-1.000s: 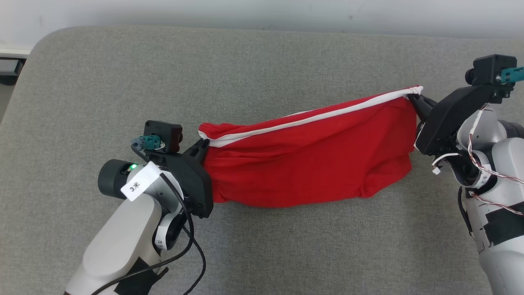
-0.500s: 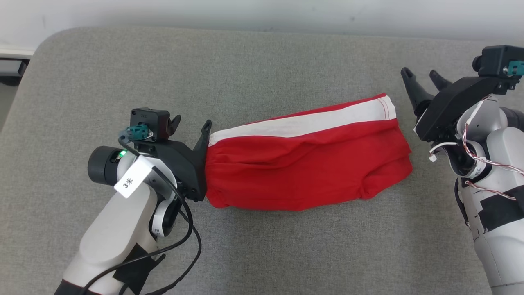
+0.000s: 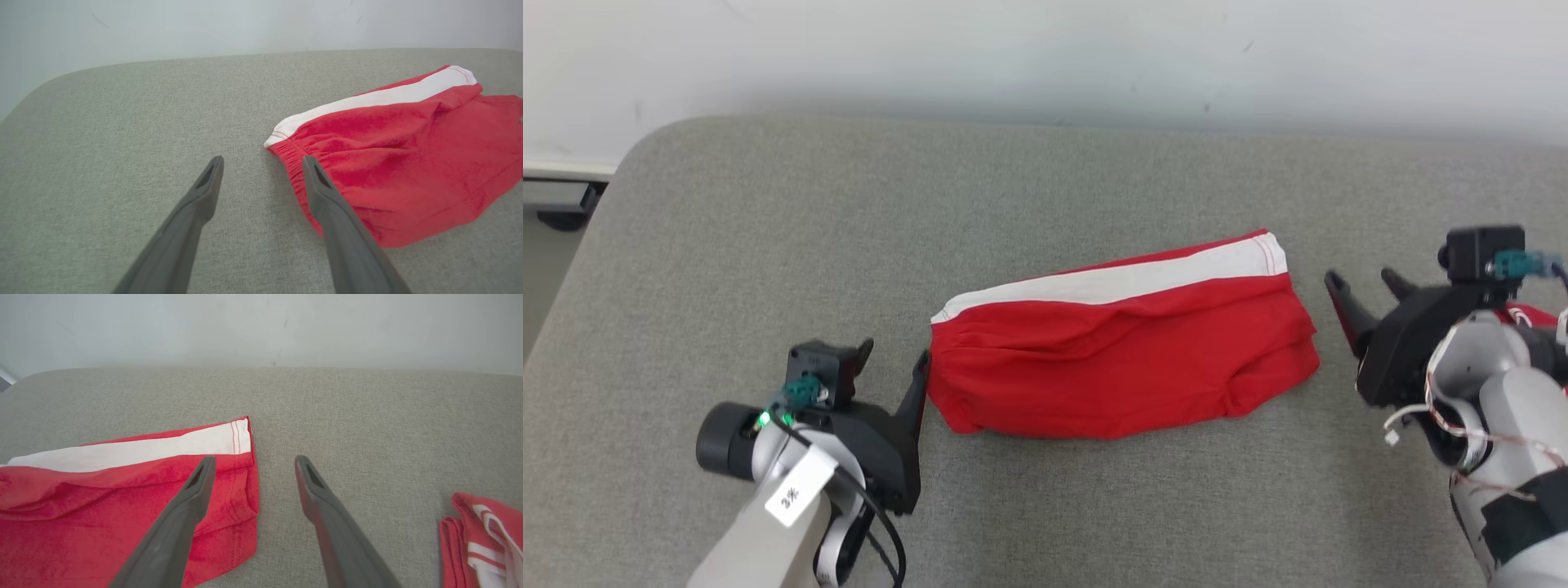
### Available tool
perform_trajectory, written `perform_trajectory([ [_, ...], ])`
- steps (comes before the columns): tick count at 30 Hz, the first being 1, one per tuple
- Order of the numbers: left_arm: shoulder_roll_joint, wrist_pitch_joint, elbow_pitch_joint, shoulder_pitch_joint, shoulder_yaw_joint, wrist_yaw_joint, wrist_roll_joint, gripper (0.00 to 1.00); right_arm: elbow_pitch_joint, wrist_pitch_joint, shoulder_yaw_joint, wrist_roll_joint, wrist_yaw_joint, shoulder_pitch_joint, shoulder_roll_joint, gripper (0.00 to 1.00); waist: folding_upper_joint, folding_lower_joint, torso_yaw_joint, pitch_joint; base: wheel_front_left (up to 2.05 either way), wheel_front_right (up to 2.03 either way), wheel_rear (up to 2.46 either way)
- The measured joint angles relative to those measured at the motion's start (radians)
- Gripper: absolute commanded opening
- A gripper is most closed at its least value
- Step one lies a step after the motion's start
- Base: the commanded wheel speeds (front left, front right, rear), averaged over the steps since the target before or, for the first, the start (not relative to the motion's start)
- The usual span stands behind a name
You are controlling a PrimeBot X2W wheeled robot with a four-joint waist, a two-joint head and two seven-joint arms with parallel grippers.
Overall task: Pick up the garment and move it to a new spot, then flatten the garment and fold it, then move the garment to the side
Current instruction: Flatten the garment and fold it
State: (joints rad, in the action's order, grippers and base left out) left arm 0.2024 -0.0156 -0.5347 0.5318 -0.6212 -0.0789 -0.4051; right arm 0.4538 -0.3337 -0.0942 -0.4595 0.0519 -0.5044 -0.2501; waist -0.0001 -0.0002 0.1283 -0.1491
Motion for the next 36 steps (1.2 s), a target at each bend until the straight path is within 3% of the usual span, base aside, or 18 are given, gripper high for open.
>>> perform_trajectory([
  [12, 0.011, 0.016, 0.030, -0.095, -0.058, 0.028, 0.004, 1.00, 0.033, 0.017, -0.007, 0.005, -0.018, 0.113, 0.020, 1.00, 0.0000, 0.0000, -0.035, 0.038, 0.00, 0.00, 0.00],
  [30, 0.003, 0.021, 0.036, -0.080, -0.069, 0.045, 0.009, 1.00, 0.040, 0.040, 0.031, -0.032, -0.046, 0.077, 0.064, 1.00, 0.0000, 0.0002, -0.012, -0.011, 0.00, 0.00, 0.00],
  [36, 0.004, 0.021, 0.035, -0.070, -0.083, 0.077, 0.013, 1.00, 0.071, 0.034, 0.031, -0.032, -0.062, 0.064, 0.073, 1.00, 0.0000, 0.0002, 0.002, -0.031, 0.00, 0.00, 0.00],
])
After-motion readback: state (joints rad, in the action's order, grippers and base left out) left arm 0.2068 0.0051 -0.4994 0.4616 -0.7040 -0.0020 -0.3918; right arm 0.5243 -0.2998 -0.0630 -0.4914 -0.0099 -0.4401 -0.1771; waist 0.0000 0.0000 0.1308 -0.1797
